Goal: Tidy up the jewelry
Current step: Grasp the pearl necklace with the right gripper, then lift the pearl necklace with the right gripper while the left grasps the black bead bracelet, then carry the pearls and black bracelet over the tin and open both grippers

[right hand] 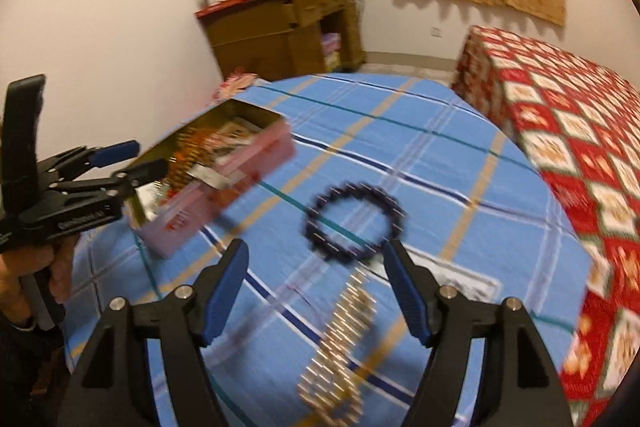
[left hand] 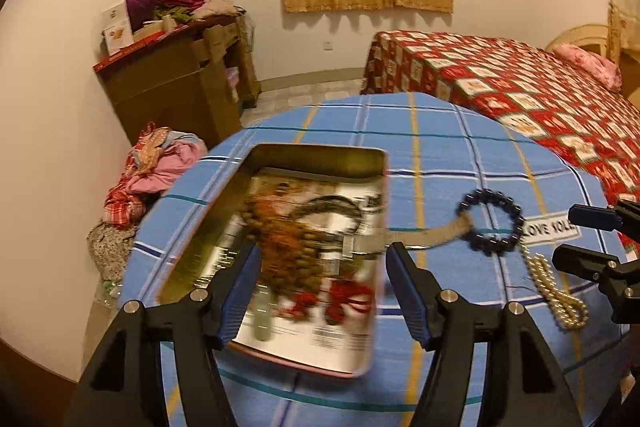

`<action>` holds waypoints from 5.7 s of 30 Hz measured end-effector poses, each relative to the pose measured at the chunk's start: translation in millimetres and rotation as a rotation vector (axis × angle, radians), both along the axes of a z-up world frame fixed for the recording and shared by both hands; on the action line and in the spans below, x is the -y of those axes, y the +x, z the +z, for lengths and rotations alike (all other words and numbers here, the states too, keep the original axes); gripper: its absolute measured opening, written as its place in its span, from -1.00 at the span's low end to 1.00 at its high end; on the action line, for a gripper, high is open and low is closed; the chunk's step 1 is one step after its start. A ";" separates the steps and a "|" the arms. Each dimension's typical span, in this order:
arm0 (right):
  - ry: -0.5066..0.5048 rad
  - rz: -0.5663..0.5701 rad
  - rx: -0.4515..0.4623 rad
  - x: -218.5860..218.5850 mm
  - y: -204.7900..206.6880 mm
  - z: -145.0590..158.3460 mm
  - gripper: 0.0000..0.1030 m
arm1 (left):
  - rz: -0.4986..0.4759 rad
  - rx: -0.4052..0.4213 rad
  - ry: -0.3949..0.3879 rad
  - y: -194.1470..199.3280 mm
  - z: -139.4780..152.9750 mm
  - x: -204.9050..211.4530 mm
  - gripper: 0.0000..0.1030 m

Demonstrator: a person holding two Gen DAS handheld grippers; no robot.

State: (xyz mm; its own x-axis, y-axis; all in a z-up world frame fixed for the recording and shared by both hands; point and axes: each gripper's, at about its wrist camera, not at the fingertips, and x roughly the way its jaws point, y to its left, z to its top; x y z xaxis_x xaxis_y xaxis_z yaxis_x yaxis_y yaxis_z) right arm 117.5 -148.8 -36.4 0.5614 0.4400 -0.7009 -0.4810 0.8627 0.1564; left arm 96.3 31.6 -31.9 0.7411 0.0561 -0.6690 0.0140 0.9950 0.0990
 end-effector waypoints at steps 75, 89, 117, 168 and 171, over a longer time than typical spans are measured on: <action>0.009 -0.030 0.011 28.1 -19.8 -16.5 -0.82 | -0.195 -0.007 -0.079 3.9 1.2 83.6 -0.74; 0.060 0.004 0.071 18.6 -21.6 24.3 -0.82 | -0.155 0.109 -0.108 -24.4 51.3 42.8 -0.74; 0.037 0.238 0.208 -98.3 2.3 84.8 -0.83 | 0.002 0.165 -0.072 -13.8 69.6 -42.3 -0.74; -0.025 0.284 0.105 -165.4 27.3 41.2 -0.83 | 0.061 0.072 -0.117 21.2 23.8 -80.3 -0.74; -0.027 0.281 0.096 -165.5 29.1 37.5 -0.83 | 0.055 0.065 -0.106 21.8 20.4 -77.4 -0.74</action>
State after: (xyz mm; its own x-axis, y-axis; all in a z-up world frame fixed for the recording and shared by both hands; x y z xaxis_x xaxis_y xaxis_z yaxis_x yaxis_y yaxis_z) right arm 146.6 16.7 1.0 0.4850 0.5692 -0.6639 -0.7128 0.6972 0.0771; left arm 118.1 109.0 -11.5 0.7806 0.0298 -0.6244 -0.0443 0.9990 -0.0077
